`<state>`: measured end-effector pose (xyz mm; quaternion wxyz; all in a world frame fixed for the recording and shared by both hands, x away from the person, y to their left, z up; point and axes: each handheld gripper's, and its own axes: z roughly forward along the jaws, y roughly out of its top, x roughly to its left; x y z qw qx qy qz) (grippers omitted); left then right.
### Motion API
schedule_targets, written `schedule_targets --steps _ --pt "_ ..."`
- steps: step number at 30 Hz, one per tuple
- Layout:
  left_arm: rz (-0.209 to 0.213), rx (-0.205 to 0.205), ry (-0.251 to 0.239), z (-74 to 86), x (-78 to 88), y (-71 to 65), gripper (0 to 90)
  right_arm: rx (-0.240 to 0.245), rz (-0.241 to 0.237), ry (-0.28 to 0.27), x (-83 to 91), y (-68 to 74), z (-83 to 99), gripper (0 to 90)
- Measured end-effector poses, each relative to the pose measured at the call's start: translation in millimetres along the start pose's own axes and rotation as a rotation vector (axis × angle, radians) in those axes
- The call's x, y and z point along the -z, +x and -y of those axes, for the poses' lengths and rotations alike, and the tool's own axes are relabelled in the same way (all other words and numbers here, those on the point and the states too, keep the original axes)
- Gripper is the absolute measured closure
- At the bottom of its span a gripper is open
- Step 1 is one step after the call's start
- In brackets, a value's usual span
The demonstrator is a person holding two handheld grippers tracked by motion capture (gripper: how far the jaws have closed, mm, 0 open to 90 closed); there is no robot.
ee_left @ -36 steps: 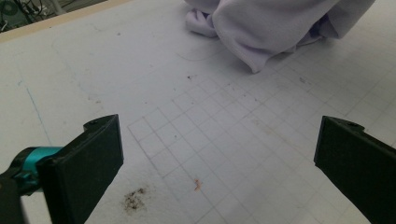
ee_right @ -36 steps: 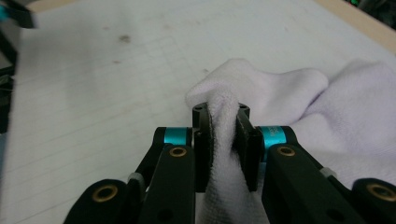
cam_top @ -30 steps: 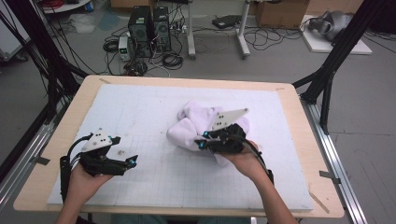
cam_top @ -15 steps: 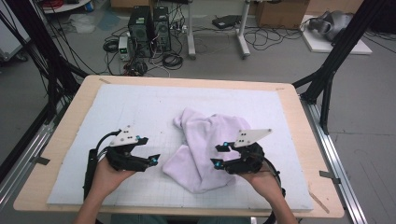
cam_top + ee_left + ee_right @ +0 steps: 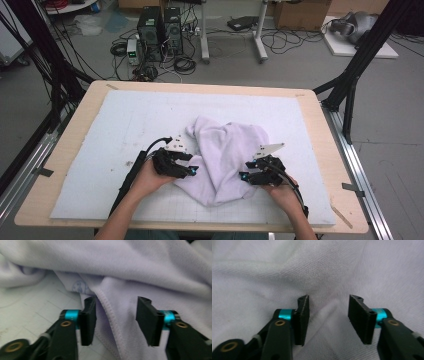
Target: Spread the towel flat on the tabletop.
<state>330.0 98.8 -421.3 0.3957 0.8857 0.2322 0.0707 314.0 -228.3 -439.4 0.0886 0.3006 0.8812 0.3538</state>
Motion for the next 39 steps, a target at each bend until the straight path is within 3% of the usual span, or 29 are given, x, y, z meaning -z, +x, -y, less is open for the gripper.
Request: schedule_targets --steps 1,3,4,5,8,9,12,14,15,17,21,26,30,33,36,38,39 --pt "-0.001 -0.005 0.050 2.0 -6.2 1.8 64.2 0.005 0.010 -0.008 0.0 0.2 0.7 59.5" --pt "0.000 -0.012 0.071 3.0 -8.0 2.3 77.8 -0.001 0.006 -0.015 -0.1 -0.2 0.9 65.8" --pt "-0.006 -0.043 0.076 3.6 -7.3 2.1 84.5 0.006 0.001 -0.021 -0.7 -1.0 0.8 71.2" --pt "-0.013 -0.049 0.062 3.1 -4.9 0.8 86.3 0.006 -0.008 -0.025 -1.4 -1.0 0.5 76.6" --pt "-0.036 -0.059 0.028 1.8 4.4 -2.6 86.8 0.024 -0.017 -0.029 -2.7 -0.5 -1.1 83.3" --pt "-0.046 -0.061 -0.006 2.3 13.4 -4.8 87.0 0.028 -0.015 -0.025 -2.1 0.0 -1.6 84.3" --pt "-0.088 -0.067 -0.053 8.4 36.1 -10.9 87.1 0.040 -0.017 -0.075 9.7 5.7 -4.1 85.4" --pt "-0.141 -0.057 -0.084 22.7 59.9 -18.3 87.1 0.050 -0.021 -0.097 18.2 9.7 -6.0 85.5" --pt "-0.141 -0.057 -0.084 22.7 59.9 -18.3 87.1 0.061 -0.023 -0.104 21.5 11.8 -6.8 85.5" --pt "-0.179 -0.032 -0.124 38.8 83.8 -26.7 87.1 0.070 -0.027 -0.123 28.3 16.9 -7.3 85.5" --pt "-0.206 -0.013 -0.143 56.6 106.7 -38.7 87.2 0.087 -0.067 -0.169 37.8 30.7 -8.2 85.6" --pt "-0.205 -0.016 -0.140 67.3 122.0 -53.7 87.2 0.142 -0.114 -0.161 44.0 54.1 -5.9 85.5" --pt "-0.188 -0.029 -0.126 77.7 130.7 -71.1 87.1 0.141 -0.161 -0.155 48.3 63.8 0.2 85.6" --pt "-0.158 -0.032 -0.122 82.9 131.2 -75.6 86.4 0.158 -0.186 -0.138 52.2 70.4 6.5 81.8" --pt "-0.133 -0.022 -0.136 75.2 127.8 -69.3 68.3 0.139 -0.173 -0.161 60.0 61.5 6.4 70.8" --pt "-0.124 -0.023 -0.150 66.3 123.4 -63.1 59.9 0.117 -0.113 -0.185 66.1 46.7 -1.1 62.5" --pt "-0.121 -0.036 -0.148 60.2 119.6 -58.5 59.9 0.117 -0.113 -0.185 66.1 46.7 -1.1 62.5"
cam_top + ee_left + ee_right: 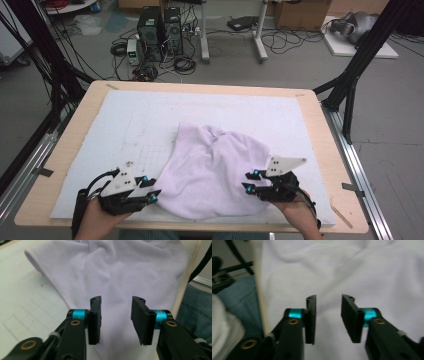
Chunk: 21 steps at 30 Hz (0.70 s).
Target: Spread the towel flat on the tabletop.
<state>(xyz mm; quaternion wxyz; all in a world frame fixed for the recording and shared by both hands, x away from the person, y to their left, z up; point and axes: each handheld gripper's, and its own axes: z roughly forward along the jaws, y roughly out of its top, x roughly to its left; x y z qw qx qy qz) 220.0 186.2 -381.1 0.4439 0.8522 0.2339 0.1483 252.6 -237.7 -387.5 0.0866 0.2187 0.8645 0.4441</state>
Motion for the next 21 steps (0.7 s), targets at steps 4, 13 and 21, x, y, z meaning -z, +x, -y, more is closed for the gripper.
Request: schedule_targets --steps 4,13,21 --pt "0.026 0.008 0.009 -19.0 -42.2 28.4 52.2 -0.027 0.073 0.023 -12.3 -36.1 -11.0 55.0" --pt "0.017 0.106 0.078 -29.7 -116.9 74.2 52.5 -0.097 0.112 0.093 -55.1 -73.3 -7.8 49.2" --pt "0.011 0.107 0.174 -21.8 -140.5 80.6 60.9 -0.107 0.081 0.163 -83.5 -77.3 0.3 66.3"
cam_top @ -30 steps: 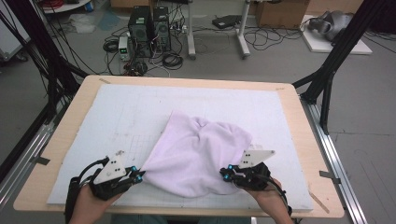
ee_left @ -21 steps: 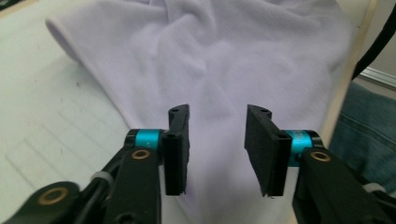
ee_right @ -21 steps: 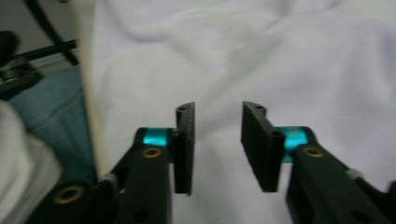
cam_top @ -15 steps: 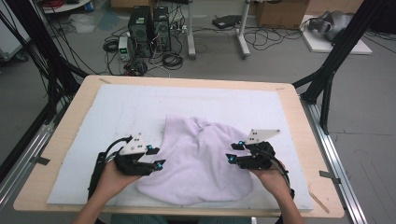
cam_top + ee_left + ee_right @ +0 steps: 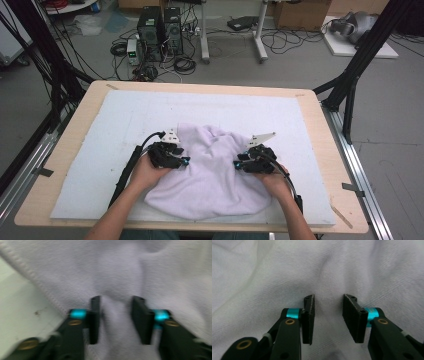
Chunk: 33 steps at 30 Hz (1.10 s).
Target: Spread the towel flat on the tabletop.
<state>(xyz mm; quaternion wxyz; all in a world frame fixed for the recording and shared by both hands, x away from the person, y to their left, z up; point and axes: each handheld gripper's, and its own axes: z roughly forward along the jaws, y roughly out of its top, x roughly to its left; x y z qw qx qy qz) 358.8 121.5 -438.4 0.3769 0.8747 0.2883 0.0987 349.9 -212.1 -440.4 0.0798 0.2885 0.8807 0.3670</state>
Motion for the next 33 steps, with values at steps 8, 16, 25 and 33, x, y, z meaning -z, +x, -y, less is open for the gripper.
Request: schedule_targets --steps 8,16,25,33 --pt "-0.022 -0.080 0.000 2.8 12.5 -13.2 84.4 0.025 -0.029 -0.015 7.4 4.8 -1.4 86.0" --pt "-0.075 -0.092 -0.058 25.6 53.7 -30.1 84.7 0.113 -0.062 -0.041 26.0 31.1 -7.0 86.1" --pt "-0.079 -0.075 -0.105 59.4 98.3 -56.5 84.7 0.181 -0.147 -0.049 43.2 75.2 1.8 86.1" --pt "-0.026 -0.093 -0.093 75.5 123.7 -81.5 84.4 0.192 -0.244 -0.037 51.7 94.6 13.3 78.8"
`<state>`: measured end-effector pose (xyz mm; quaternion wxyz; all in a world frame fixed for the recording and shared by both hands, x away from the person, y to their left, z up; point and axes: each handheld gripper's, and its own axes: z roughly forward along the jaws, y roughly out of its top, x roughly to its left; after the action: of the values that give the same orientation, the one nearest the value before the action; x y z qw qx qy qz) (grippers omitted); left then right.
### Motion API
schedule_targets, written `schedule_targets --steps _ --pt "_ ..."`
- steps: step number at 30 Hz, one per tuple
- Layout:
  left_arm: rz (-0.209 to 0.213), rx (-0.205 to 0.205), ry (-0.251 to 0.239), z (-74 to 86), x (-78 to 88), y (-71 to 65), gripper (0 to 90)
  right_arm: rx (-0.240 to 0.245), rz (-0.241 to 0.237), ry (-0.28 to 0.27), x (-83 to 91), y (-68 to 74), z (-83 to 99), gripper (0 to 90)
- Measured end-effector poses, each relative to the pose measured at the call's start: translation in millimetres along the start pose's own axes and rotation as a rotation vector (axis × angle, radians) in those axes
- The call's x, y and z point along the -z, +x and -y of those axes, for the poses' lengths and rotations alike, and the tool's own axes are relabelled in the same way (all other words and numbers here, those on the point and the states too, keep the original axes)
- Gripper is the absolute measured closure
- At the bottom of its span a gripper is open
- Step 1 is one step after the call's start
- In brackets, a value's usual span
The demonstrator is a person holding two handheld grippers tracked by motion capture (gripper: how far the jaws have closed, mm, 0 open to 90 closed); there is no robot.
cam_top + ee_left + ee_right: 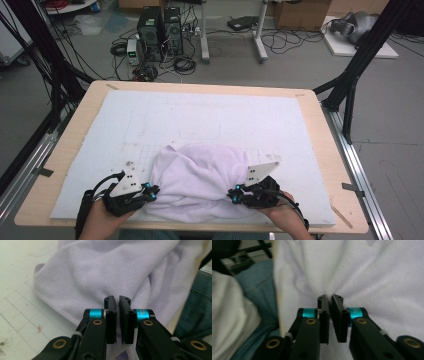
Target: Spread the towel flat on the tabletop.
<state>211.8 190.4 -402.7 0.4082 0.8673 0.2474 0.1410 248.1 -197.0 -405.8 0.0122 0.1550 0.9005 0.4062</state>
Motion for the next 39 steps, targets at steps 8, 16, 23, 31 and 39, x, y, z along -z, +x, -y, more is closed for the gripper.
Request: schedule_targets --steps 8,16,23,31,39 --pt "-0.040 0.039 -0.056 -22.9 -5.5 37.5 54.2 -0.027 0.091 -0.078 27.2 -34.3 -17.2 60.5" --pt "-0.130 0.085 -0.012 -30.2 -46.6 80.9 58.7 -0.181 0.250 -0.020 4.7 -97.0 -11.5 63.1" --pt "-0.102 0.175 0.092 -21.6 -78.9 103.0 52.2 -0.244 0.263 0.057 -22.1 -115.8 7.3 61.4" --pt "-0.095 0.106 0.106 -22.9 -79.4 94.7 84.0 -0.192 0.253 0.071 -23.3 -111.0 4.1 88.3" --pt "-0.173 0.122 -0.064 -34.6 -37.6 94.6 84.6 -0.114 0.345 -0.046 23.9 -96.9 -25.2 88.4"
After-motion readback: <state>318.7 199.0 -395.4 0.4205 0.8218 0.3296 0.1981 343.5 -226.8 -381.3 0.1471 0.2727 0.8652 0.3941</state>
